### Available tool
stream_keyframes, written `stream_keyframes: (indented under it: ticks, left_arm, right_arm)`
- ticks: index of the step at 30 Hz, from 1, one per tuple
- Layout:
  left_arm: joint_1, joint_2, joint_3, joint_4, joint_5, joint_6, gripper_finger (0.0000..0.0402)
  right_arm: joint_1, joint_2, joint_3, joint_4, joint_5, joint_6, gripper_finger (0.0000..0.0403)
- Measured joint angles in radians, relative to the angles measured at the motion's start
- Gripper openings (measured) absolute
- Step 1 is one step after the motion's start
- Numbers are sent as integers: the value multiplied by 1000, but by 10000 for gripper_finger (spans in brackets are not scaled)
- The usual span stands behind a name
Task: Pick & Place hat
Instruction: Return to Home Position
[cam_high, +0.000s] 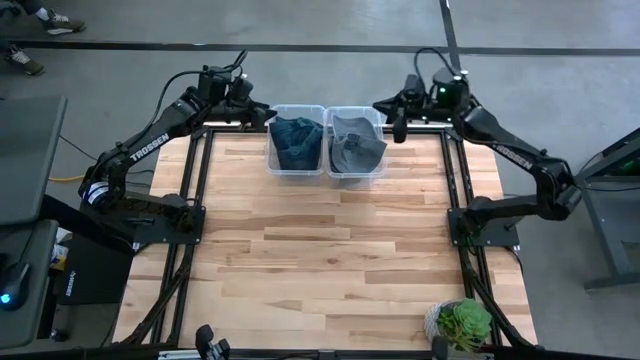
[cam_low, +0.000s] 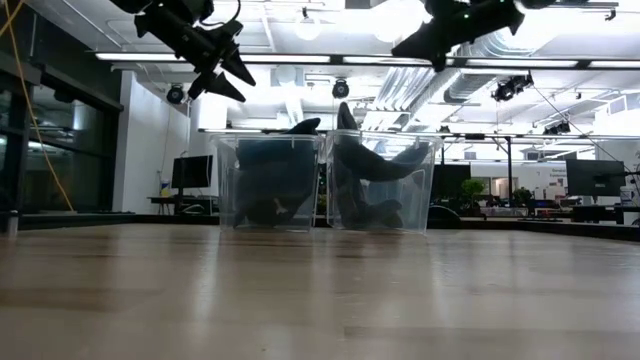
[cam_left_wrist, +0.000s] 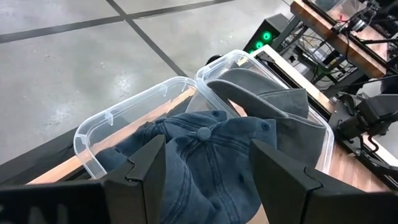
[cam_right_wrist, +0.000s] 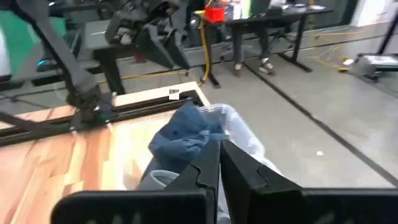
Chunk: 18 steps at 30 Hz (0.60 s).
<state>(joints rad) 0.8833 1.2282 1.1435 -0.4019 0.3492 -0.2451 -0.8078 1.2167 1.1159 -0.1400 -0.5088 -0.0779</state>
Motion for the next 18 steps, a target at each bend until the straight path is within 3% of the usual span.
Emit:
stream_keyframes:
  ticks: [9, 18]
  left_arm:
    - [0, 0, 0, 1, 0, 1, 193]
    - [0, 0, 0, 3, -1, 4, 193]
  right_arm:
    - [111, 91, 18, -13, -22, -40, 1]
    - [218, 136, 18, -66, -9, -223, 1]
